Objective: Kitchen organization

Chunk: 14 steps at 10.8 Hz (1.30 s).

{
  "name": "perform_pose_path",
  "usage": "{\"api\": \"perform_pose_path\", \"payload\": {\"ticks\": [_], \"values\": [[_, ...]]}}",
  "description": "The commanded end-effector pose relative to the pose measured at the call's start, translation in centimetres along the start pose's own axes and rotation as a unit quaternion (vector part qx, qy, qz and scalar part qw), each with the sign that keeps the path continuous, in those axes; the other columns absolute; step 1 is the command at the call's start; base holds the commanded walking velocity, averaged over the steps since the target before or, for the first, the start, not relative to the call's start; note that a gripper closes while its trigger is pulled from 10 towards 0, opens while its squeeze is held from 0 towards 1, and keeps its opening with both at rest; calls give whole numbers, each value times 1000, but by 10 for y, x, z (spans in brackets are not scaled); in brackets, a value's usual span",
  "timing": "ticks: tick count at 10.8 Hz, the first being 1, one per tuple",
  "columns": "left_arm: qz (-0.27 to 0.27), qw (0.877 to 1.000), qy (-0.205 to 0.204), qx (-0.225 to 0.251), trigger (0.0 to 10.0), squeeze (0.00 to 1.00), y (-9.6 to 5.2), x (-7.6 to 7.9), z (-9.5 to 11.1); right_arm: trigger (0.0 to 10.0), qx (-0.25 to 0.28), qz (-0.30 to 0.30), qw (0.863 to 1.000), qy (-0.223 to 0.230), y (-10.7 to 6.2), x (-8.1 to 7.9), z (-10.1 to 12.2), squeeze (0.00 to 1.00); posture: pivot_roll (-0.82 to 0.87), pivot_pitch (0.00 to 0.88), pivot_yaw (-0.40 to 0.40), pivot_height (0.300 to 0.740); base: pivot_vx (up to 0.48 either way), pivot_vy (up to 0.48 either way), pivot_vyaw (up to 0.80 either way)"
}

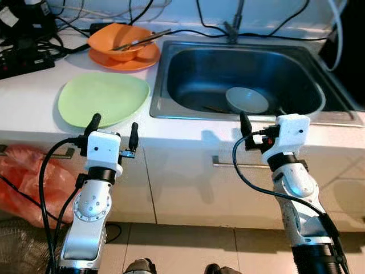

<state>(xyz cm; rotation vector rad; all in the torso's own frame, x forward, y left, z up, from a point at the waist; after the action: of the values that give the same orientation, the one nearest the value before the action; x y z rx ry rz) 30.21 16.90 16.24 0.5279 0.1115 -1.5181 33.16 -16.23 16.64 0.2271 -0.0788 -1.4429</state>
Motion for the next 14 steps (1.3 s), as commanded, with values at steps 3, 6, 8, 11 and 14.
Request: {"api": "perform_pose_path", "payload": {"ticks": [3, 6, 8, 11, 14], "values": [[6, 1000, -11, -26, 10000, 0, -3, -2, -9, 10000, -17, -28, 999, 20, -7, -2, -9, 1000, 90, 103, -1, 740, 0, 0, 0], [-2, 999, -27, -32, 10000, 0, 2, -2, -10, 10000, -25, -30, 999, 23, -8, -3, -13, 1000, 87, 102, 3, 740, 89, 0, 0], [3, 999, -36, -35, 10000, 0, 5, -2, -9, 10000, -25, -36, 999, 21, -7, 0, -12, 1000, 83, 102, 3, 740, 336, 0, 0], [-6, 998, -37, -47, 10000, 0, 3, 3, -16, 10000, -29, -40, 999, 22, -7, 0, -14, 1000, 82, 105, 3, 740, 0, 0, 0], [-12, 998, -45, -49, 10000, 0, 1, 9, -17, 10000, -34, -37, 999, 21, -8, 0, -16, 1000, 81, 102, 0, 740, 0, 0, 0]]}}
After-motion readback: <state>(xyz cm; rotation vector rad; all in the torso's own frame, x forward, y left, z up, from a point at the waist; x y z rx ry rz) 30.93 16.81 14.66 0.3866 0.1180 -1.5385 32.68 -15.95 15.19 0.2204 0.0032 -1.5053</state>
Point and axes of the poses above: a point about 5 cm out from each wrist's last joint towards the gripper, its own y axis pointing out of the wrist towards the gripper, its own z axis along the axis of the wrist's last joint, x = y × z, the point moved 3 cm from there along y, pointing out of the wrist towards the gripper, and after that the axes turned 8 degrees about y, right-handed, at the moved point
